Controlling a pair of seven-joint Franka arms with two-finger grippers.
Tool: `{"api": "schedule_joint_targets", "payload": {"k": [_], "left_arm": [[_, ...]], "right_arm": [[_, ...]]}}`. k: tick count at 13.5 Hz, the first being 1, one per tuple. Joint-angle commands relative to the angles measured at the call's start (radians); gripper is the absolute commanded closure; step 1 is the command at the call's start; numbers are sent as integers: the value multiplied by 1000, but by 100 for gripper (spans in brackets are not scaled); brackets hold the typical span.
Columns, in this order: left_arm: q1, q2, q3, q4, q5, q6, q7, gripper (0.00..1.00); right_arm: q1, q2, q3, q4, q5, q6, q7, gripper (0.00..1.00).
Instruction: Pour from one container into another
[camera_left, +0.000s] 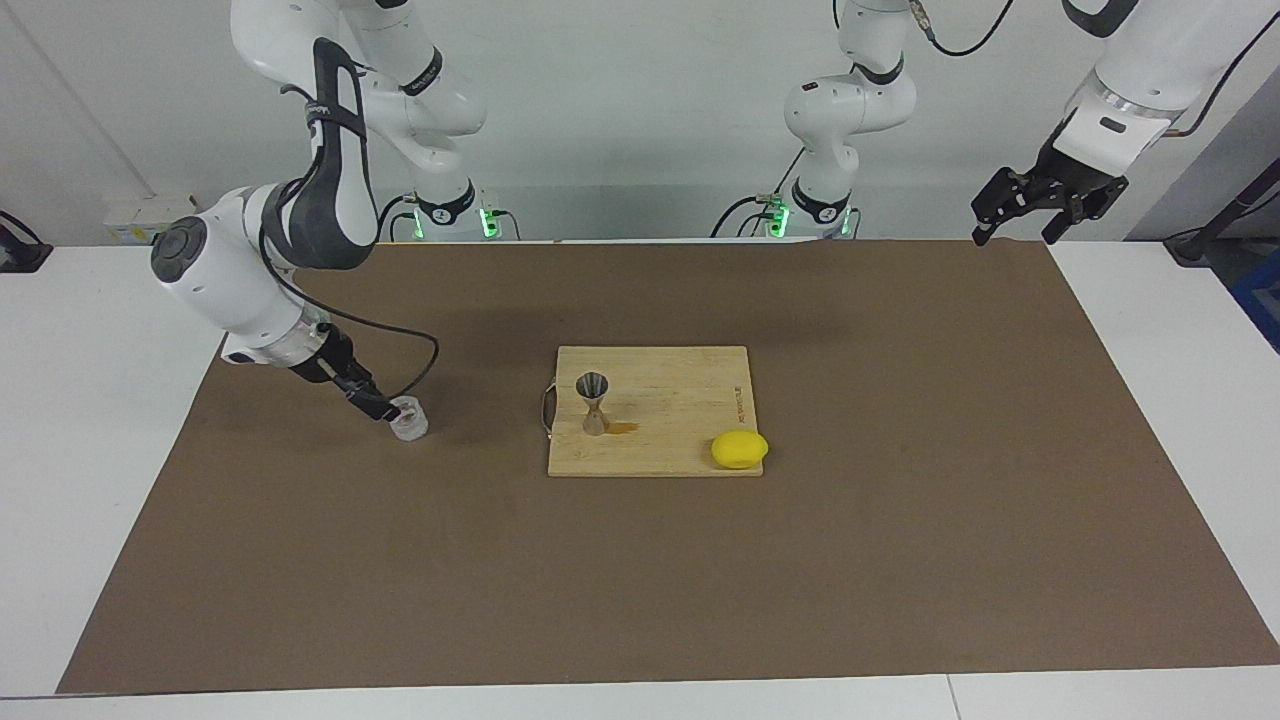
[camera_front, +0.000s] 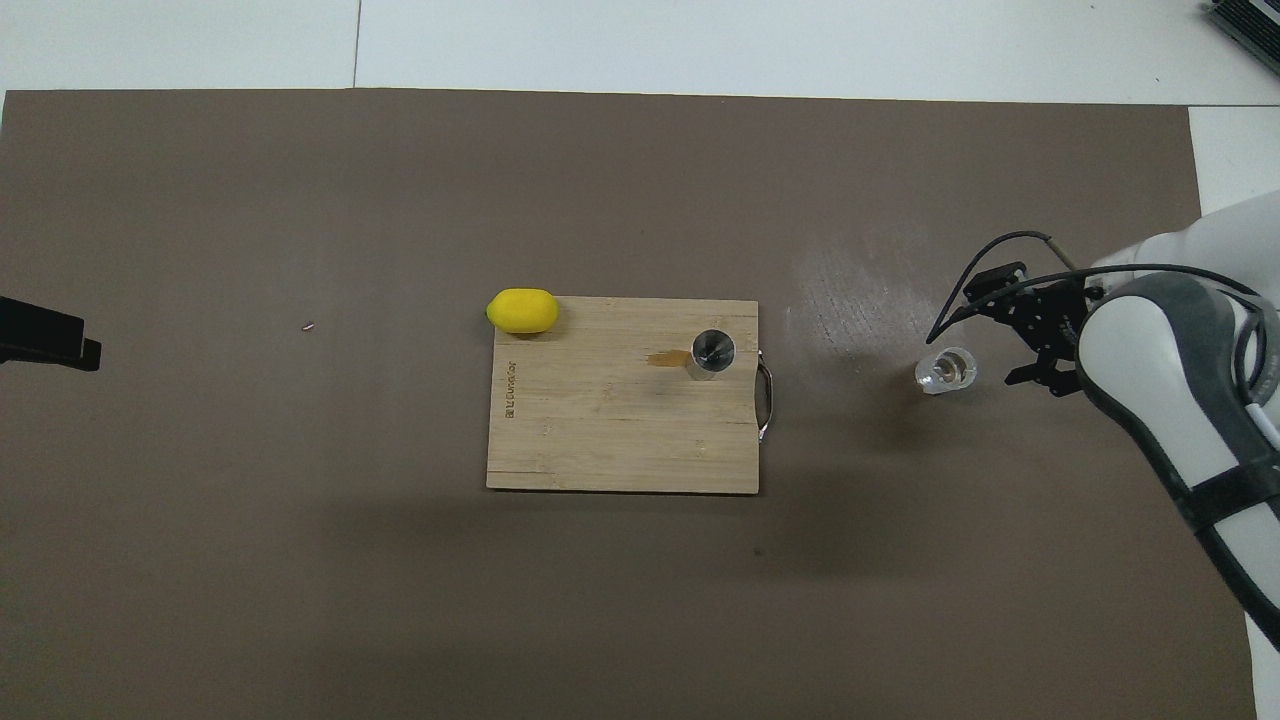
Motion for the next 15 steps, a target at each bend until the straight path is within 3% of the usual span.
{"api": "schedule_joint_targets", "payload": {"k": [1, 4, 8, 13, 15], "left_arm": [[-7, -29, 3, -31, 8, -6, -1, 0], [-7, -29, 3, -31, 8, -6, -1, 0], [-7, -29, 3, -31, 8, -6, -1, 0], [-7, -29, 3, -31, 8, -6, -1, 0], [-7, -29, 3, -31, 8, -6, -1, 0]], "right_arm": [[48, -3, -1, 2, -70, -5, -191, 0], [72, -44, 4, 2, -277, -4, -353, 0], [59, -150, -4, 37, -305, -39, -416, 0], [48, -141, -7, 353, -314, -339, -415, 0], [46, -141, -7, 410, -304, -428, -413, 0]]}}
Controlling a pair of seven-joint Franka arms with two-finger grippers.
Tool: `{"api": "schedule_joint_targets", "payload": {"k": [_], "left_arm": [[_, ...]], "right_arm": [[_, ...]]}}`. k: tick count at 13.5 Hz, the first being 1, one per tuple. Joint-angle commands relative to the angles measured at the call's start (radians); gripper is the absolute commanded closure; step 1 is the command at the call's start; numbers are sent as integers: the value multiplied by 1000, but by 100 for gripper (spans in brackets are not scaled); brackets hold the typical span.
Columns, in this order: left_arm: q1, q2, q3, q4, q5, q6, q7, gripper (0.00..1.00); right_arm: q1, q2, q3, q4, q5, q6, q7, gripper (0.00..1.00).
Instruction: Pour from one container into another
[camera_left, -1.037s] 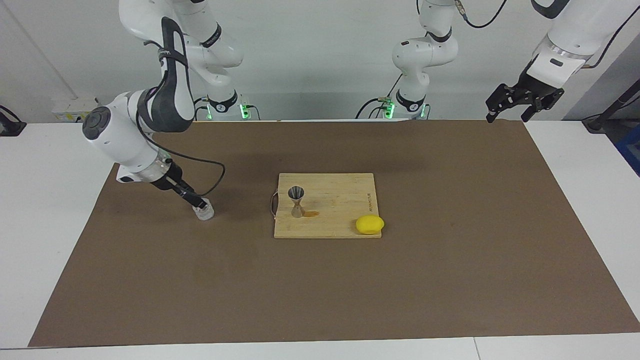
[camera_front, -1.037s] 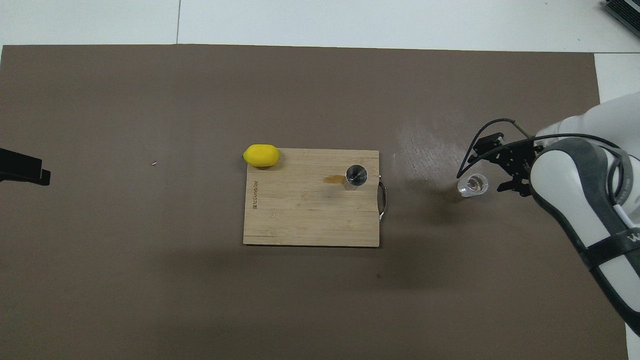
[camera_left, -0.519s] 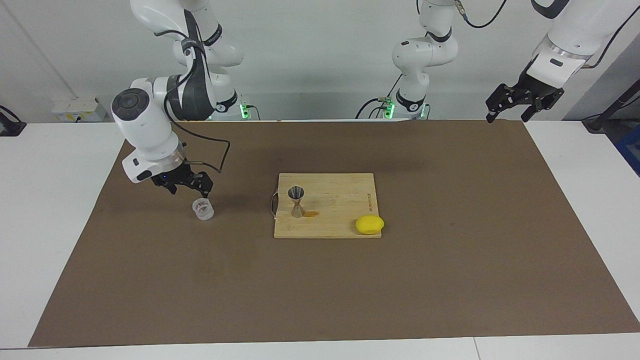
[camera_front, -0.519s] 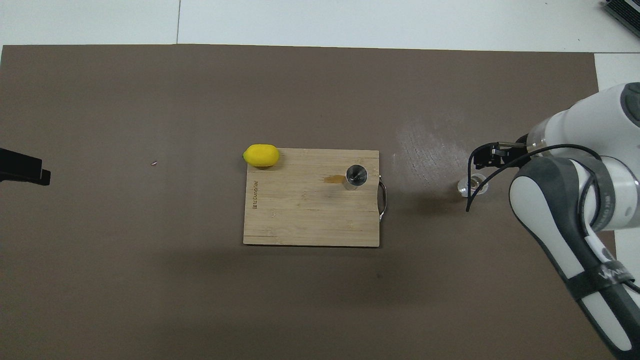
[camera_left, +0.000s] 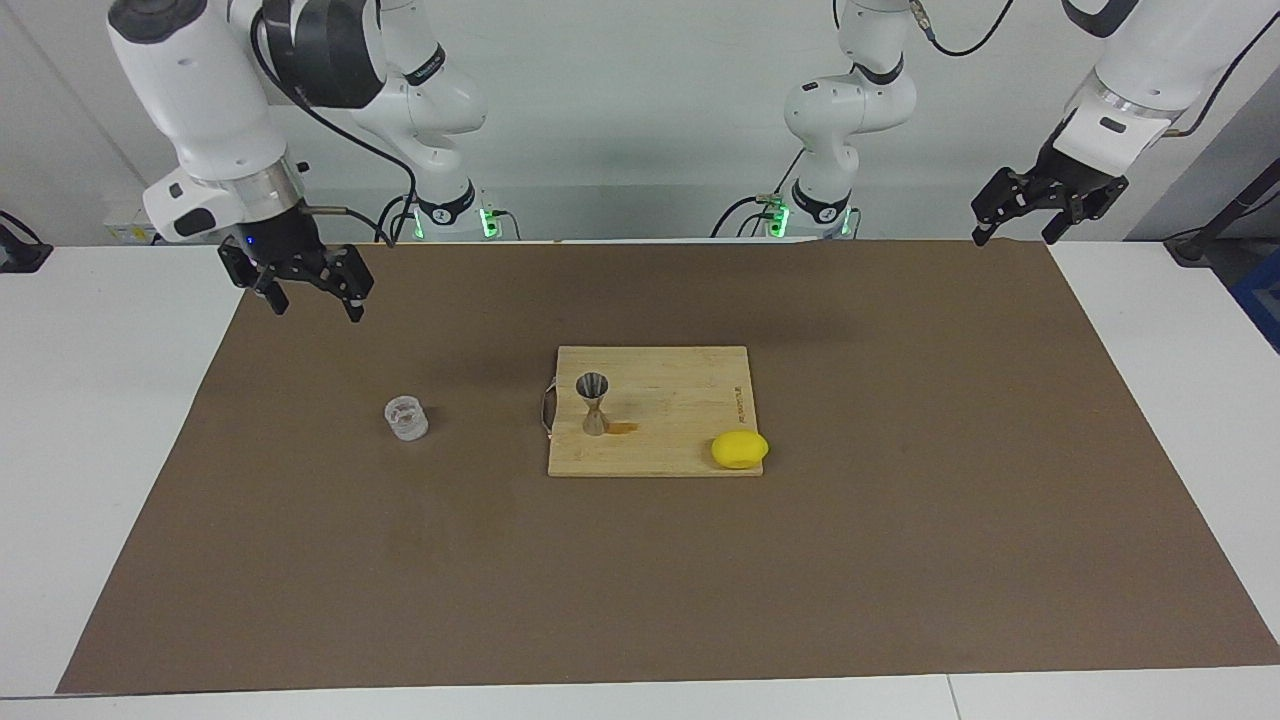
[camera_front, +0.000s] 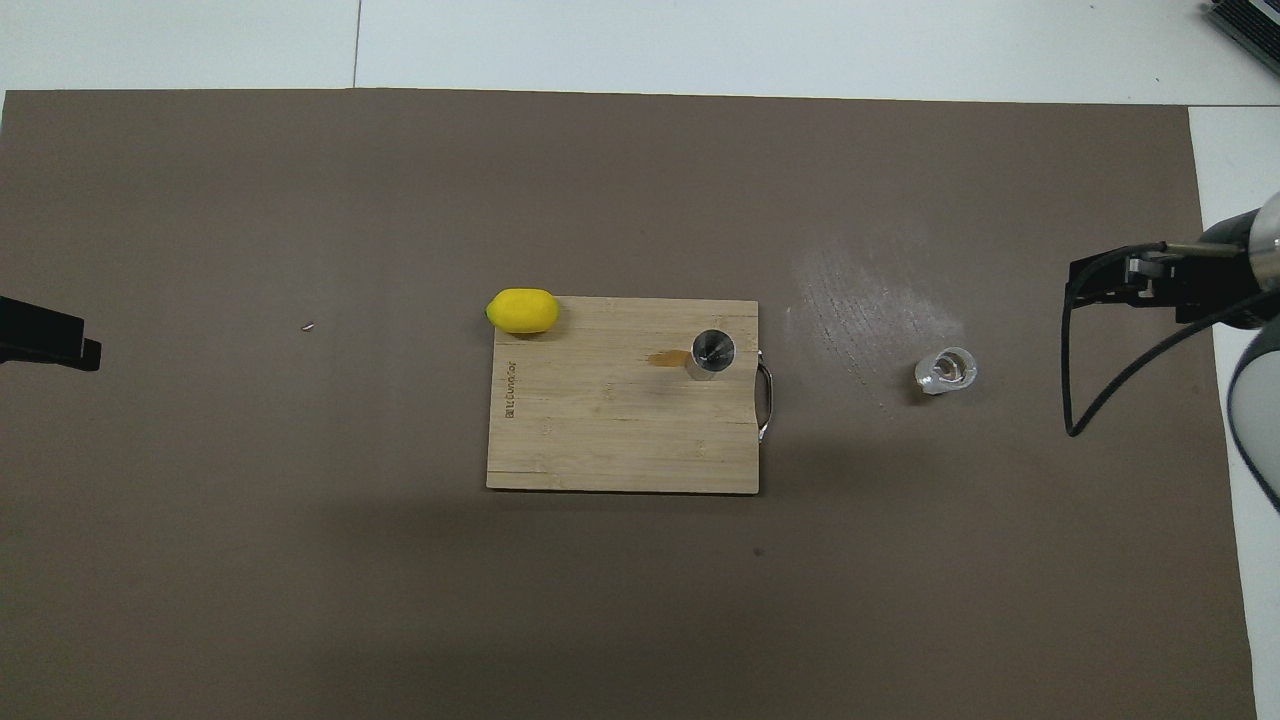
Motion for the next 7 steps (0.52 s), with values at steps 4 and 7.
{"api": "schedule_joint_targets", "payload": {"k": [4, 7], "left_arm": [[-7, -29, 3, -31, 8, -6, -1, 0], [-7, -29, 3, -31, 8, -6, -1, 0]], "right_arm": [[-26, 57, 8, 127, 15, -169, -25, 3], [-18, 29, 13, 70, 16, -180, -45, 1]]}}
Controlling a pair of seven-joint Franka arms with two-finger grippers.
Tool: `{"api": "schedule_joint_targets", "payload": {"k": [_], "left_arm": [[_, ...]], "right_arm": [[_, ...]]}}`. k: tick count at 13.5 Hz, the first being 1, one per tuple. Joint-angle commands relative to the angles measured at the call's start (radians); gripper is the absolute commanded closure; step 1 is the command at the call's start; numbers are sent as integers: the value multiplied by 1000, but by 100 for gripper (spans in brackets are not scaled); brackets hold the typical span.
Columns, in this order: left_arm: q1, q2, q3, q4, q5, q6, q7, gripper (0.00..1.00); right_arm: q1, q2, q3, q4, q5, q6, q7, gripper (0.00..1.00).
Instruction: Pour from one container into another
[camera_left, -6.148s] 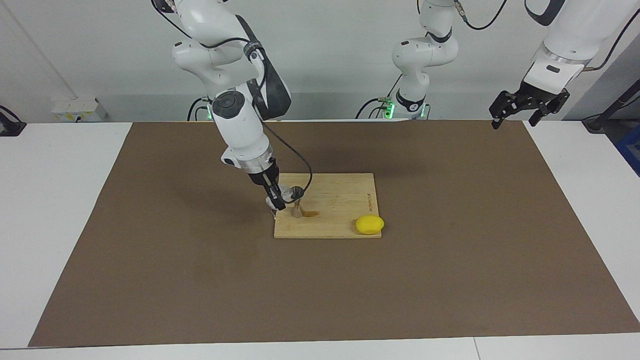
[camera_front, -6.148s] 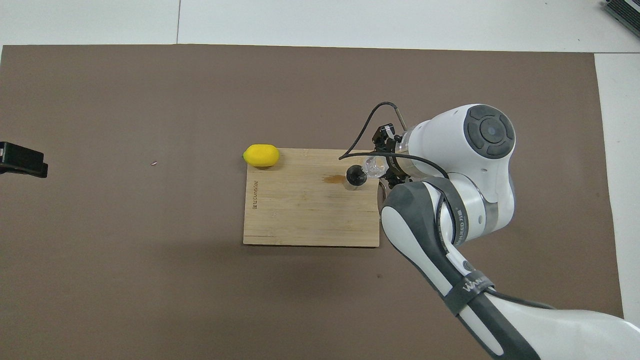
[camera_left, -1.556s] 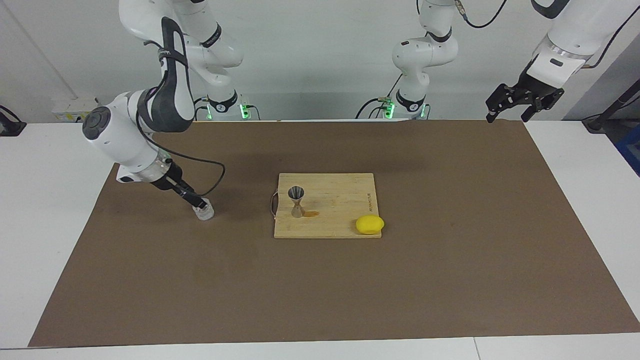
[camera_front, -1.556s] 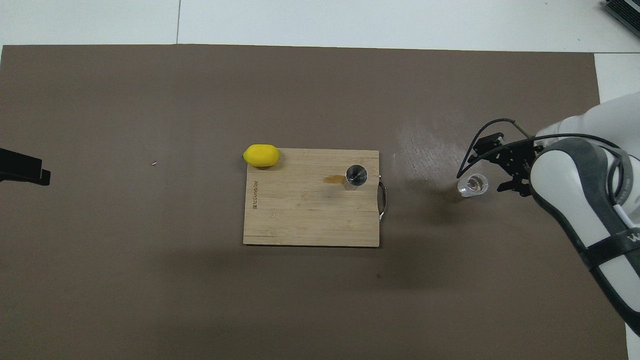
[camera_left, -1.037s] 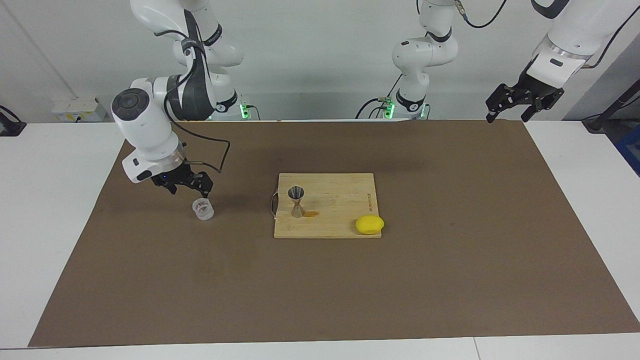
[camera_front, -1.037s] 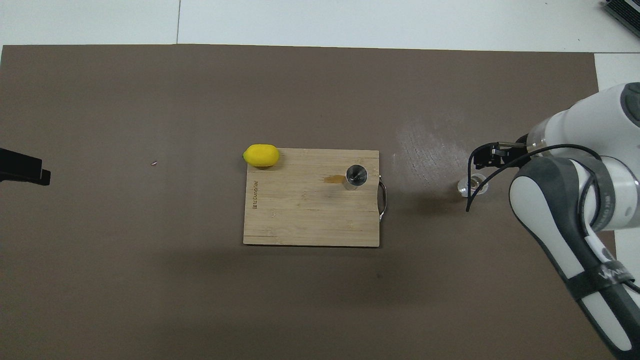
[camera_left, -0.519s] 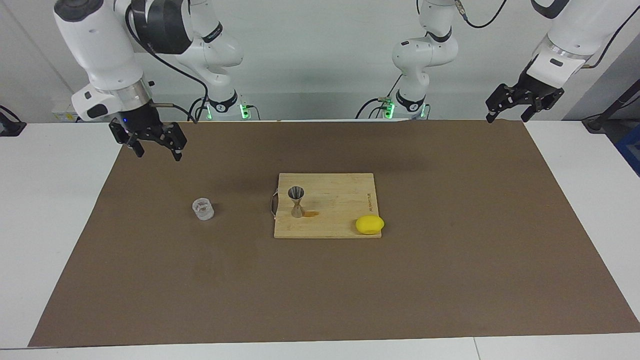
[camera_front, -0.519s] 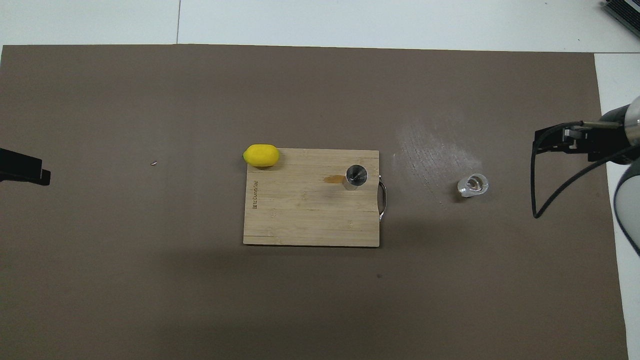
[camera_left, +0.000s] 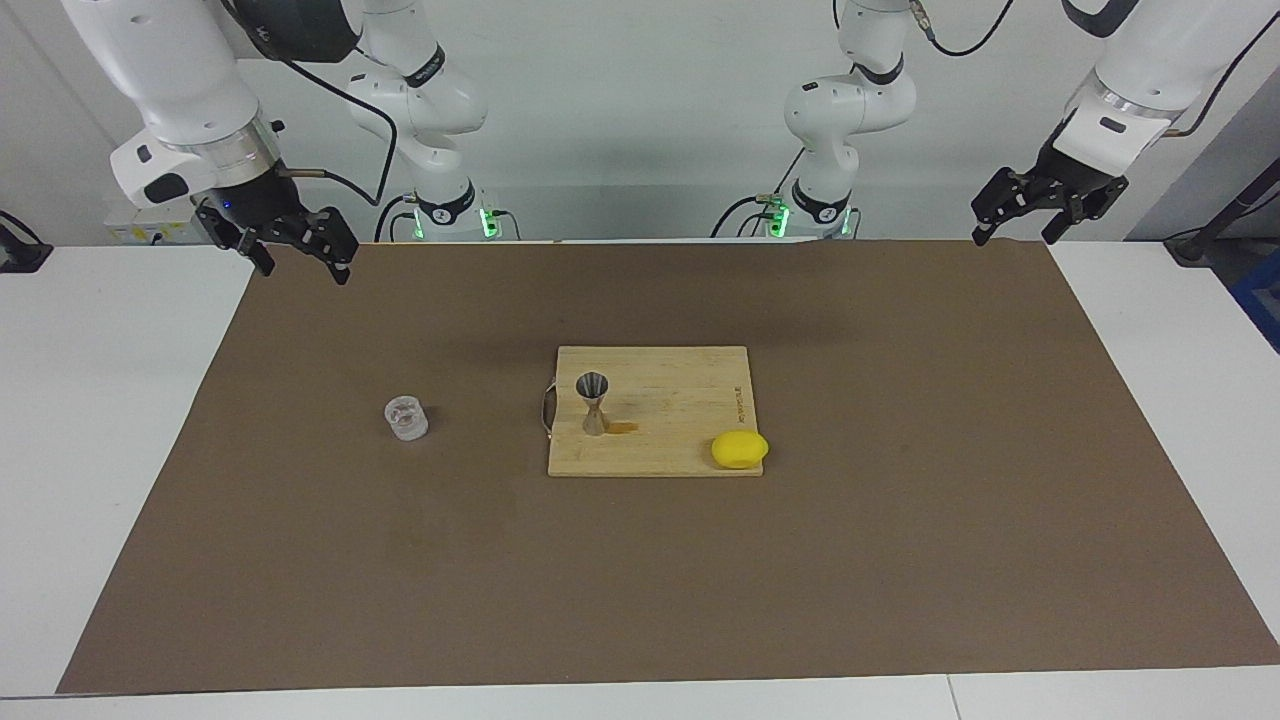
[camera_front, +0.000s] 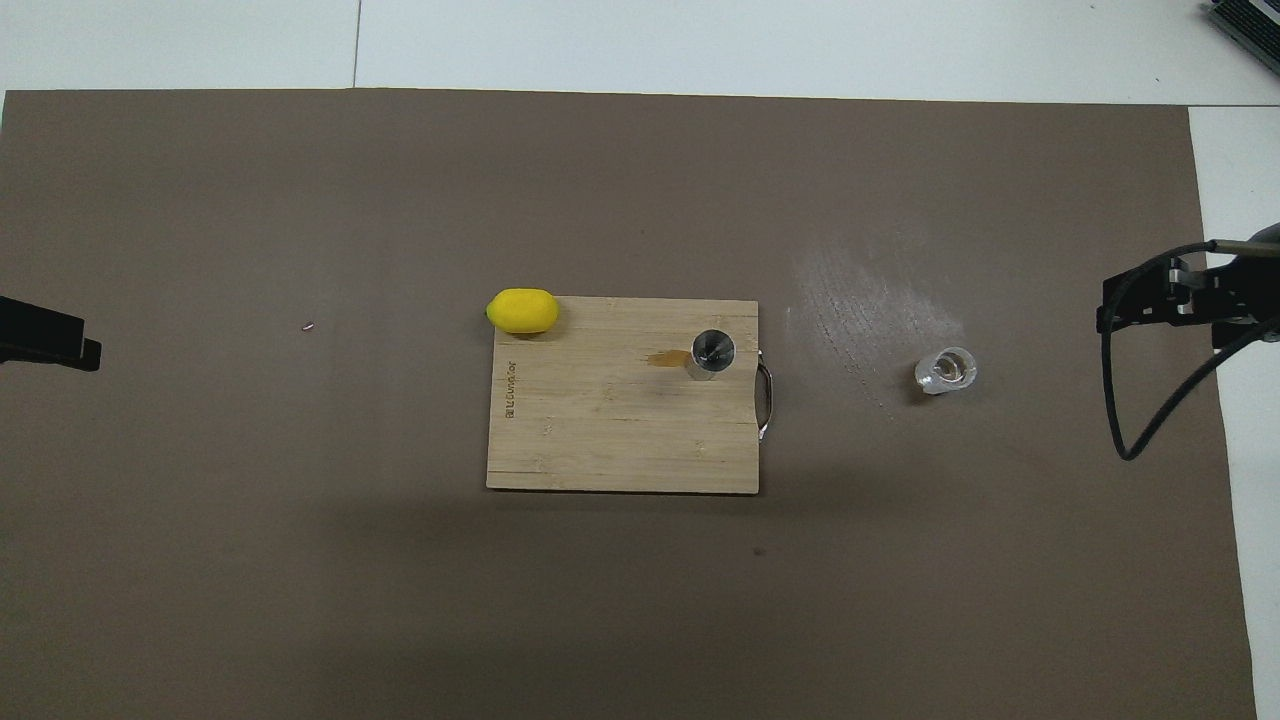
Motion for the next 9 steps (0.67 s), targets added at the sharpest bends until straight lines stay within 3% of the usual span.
{"api": "schedule_joint_targets", "payload": {"k": [1, 9], "left_arm": [[-7, -29, 3, -31, 8, -6, -1, 0], [-7, -29, 3, -31, 8, -6, -1, 0]], "right_arm": [[-7, -15, 9, -26, 15, -15, -30, 1], [-2, -30, 18, -53, 15, -9, -11, 0]]}}
